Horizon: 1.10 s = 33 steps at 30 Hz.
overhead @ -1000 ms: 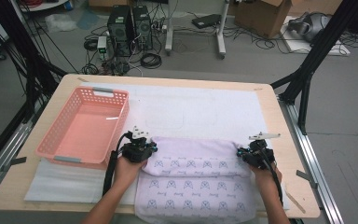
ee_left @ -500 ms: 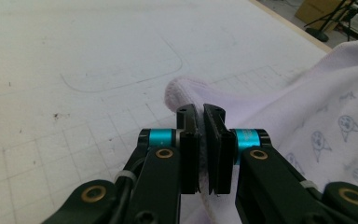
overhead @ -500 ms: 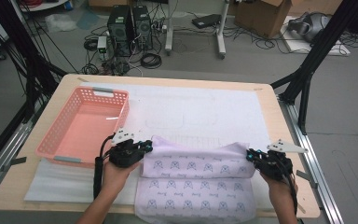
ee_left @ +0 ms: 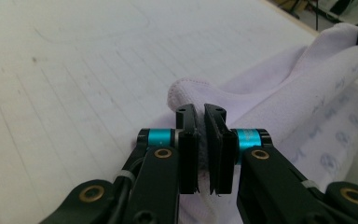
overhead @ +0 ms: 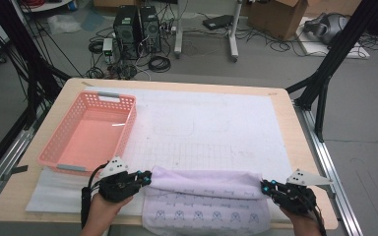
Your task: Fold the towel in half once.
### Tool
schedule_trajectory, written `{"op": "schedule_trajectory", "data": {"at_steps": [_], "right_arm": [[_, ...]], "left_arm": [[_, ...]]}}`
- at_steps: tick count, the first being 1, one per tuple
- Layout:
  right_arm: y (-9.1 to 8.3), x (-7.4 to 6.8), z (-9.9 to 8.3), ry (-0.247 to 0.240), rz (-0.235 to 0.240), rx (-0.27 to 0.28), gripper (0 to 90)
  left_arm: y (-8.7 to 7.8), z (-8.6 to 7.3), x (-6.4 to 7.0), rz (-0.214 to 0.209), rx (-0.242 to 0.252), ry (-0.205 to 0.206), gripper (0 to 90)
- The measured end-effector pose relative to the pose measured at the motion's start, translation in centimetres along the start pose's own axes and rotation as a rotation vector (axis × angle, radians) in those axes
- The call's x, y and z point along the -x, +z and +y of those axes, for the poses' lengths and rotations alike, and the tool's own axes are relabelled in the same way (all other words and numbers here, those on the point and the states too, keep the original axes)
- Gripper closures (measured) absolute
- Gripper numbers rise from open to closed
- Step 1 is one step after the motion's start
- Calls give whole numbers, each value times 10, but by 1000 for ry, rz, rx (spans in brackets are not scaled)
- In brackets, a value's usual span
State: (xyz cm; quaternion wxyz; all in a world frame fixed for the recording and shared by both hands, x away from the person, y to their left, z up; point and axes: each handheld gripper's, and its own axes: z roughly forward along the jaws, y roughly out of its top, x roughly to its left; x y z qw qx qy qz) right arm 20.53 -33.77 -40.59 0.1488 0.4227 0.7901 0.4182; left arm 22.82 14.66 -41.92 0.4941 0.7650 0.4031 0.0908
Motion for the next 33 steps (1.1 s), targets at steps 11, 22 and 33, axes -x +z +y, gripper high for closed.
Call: {"op": "schedule_trajectory", "data": {"at_steps": [11, 22, 33], "right_arm": [[-8, 10, -2, 66, -43, 33, 654], [55, 30, 10, -15, -148, -157, 670], [36, 46, 5, 76, -155, -2, 601]], "left_arm": [[10, 2, -11, 0, -6, -42, 539], [41, 18, -25, 30, 19, -50, 517], [44, 10, -26, 62, -14, -20, 492]]}}
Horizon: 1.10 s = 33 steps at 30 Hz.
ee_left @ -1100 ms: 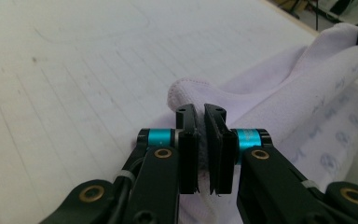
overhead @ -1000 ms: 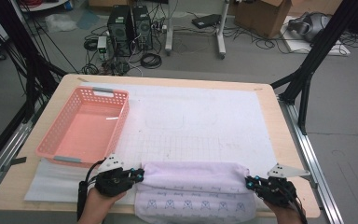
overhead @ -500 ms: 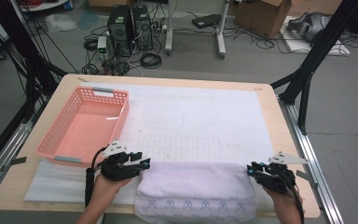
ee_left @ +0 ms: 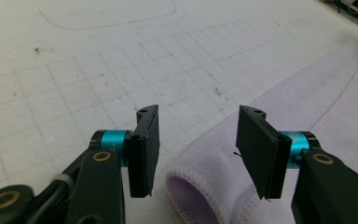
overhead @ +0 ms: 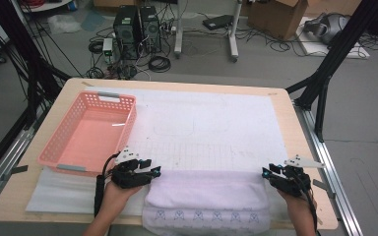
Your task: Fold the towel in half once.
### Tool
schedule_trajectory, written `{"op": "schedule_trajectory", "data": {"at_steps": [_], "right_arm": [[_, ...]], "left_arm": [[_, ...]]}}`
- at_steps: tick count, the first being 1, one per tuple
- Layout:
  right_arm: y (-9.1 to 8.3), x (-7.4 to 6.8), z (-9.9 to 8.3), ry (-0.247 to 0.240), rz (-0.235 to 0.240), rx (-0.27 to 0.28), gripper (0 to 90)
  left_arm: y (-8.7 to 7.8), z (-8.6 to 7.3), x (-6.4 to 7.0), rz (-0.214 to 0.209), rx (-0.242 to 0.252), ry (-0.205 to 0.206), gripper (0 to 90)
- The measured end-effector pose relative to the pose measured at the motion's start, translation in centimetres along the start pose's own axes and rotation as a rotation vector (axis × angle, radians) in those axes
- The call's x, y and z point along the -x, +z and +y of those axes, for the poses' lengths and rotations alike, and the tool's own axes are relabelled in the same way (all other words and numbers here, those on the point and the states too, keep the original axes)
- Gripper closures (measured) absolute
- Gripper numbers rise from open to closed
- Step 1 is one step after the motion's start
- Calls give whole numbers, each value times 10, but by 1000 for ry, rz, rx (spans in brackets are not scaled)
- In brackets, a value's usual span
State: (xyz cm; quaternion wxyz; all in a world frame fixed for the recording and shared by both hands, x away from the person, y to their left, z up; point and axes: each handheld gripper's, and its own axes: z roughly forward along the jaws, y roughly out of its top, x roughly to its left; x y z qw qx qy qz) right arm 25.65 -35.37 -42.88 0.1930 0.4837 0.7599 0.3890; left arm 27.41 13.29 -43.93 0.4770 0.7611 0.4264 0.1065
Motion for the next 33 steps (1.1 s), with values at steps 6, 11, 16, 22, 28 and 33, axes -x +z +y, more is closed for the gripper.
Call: {"op": "schedule_trajectory", "data": {"at_steps": [6, 11, 16, 22, 28, 33], "right_arm": [[7, -6, -5, -8, 101, -46, 489], [13, -9, -9, -49, 83, -110, 484], [12, -12, -8, -84, 69, -124, 578], [11, -14, -8, -74, 125, -132, 852], [6, -8, -1, -30, 115, -41, 867], [1, -4, 10, -28, 63, 48, 868]], "left_arm": [[-1, -5, -1, 16, -26, 7, 471], [4, -12, -2, 0, -68, 5, 461], [4, -14, 2, 33, -66, 41, 573], [7, -12, 10, 41, -56, 67, 850], [11, 6, 8, 68, 14, 39, 861], [17, 26, -2, 87, 38, 8, 861]]}}
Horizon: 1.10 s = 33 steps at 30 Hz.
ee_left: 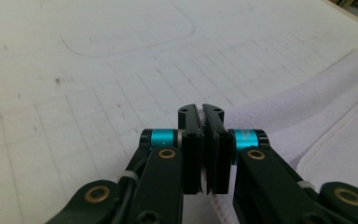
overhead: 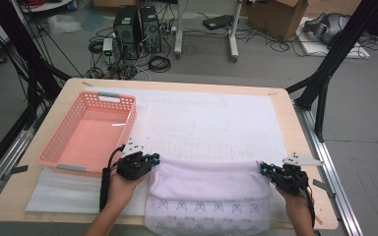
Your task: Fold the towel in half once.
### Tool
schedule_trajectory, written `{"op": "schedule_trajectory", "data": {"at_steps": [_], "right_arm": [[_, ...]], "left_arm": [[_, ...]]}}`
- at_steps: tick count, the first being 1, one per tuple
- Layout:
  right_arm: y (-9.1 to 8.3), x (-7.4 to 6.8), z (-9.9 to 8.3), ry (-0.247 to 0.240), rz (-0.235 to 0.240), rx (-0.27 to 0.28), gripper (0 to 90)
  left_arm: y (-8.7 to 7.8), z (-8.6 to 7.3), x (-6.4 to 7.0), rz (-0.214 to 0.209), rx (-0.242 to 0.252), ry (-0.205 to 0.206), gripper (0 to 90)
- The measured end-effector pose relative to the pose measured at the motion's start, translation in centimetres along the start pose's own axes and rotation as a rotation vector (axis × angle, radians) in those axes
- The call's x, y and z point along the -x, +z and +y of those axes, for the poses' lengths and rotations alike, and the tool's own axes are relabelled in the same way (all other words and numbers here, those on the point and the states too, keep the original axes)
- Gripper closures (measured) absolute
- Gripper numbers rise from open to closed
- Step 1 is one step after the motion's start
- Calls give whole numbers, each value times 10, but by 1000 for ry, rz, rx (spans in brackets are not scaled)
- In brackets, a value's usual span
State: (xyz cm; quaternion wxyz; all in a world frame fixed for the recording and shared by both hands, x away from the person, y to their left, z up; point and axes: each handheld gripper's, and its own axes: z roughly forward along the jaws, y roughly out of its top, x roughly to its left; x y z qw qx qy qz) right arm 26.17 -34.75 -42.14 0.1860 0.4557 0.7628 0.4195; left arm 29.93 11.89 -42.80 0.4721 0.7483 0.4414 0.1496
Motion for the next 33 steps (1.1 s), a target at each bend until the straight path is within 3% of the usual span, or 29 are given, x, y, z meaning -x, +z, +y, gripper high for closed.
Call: {"op": "schedule_trajectory", "data": {"at_steps": [7, 11, 13, 18, 22, 26, 28, 30, 33], "right_arm": [[14, 19, 25, 11, -39, 29, 868], [24, 29, 42, 10, -67, 40, 867], [30, 35, 51, 9, -74, 42, 867], [46, 48, 71, -11, -93, 26, 867], [59, 58, 85, 10, -100, 30, 867], [74, 63, 95, 1, -115, 10, 867], [80, 65, 99, 2, -120, 20, 866], [84, 68, 102, 10, -122, 17, 866], [90, 69, 108, 6, -127, 9, 866]], "left_arm": [[21, 37, -6, 52, 2, 33, 861], [36, 55, -20, 59, 26, -23, 860], [43, 63, -26, 74, 18, -18, 860], [60, 82, -40, 95, 16, -56, 860], [74, 91, -52, 117, 10, -91, 860], [80, 96, -60, 131, 11, -95, 860], [82, 96, -66, 133, 47, -122, 860], [84, 95, -71, 129, 48, -146, 860], [88, 92, -75, 143, 43, -137, 860]]}}
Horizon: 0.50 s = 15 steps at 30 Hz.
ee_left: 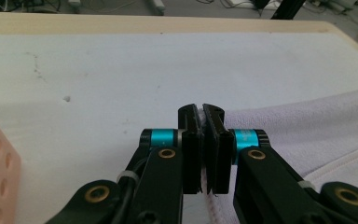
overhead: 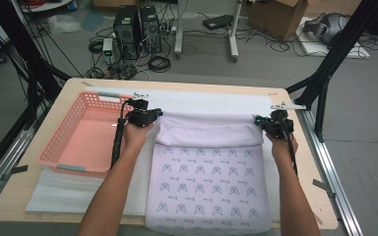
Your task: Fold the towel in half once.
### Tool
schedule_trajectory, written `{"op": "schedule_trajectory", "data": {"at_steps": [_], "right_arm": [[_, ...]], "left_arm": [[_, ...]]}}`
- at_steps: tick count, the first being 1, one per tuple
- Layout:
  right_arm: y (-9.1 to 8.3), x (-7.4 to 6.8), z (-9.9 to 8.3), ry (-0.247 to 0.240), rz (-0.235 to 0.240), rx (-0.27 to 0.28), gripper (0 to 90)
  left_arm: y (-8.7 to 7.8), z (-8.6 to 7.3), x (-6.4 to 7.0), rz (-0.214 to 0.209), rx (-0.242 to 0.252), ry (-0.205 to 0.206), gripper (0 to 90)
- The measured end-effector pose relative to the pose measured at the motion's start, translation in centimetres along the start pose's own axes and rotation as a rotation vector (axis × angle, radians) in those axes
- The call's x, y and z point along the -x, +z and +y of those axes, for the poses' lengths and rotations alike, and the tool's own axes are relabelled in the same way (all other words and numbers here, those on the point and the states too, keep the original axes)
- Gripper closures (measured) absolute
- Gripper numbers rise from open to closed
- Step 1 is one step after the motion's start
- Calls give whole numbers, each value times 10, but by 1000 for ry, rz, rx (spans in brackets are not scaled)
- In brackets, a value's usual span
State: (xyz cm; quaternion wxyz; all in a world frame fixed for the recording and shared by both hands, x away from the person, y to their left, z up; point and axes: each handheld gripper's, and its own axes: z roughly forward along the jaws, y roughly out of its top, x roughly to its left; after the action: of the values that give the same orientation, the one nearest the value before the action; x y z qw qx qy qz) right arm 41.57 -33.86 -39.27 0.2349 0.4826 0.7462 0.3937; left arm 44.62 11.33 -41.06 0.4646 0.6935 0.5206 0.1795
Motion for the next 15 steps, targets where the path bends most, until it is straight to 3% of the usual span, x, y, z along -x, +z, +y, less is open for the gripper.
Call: {"op": "schedule_trajectory", "data": {"at_steps": [7, 12, 15], "right_arm": [[13, 1, 6, 14, -18, 4, 866], [22, 3, 3, 26, -32, -19, 865], [26, 3, 1, 32, -33, -28, 842]], "left_arm": [[5, -1, -3, 11, 40, -12, 860], [11, -5, -4, 2, 20, -13, 852], [11, -6, -5, -5, 6, -38, 697]]}}
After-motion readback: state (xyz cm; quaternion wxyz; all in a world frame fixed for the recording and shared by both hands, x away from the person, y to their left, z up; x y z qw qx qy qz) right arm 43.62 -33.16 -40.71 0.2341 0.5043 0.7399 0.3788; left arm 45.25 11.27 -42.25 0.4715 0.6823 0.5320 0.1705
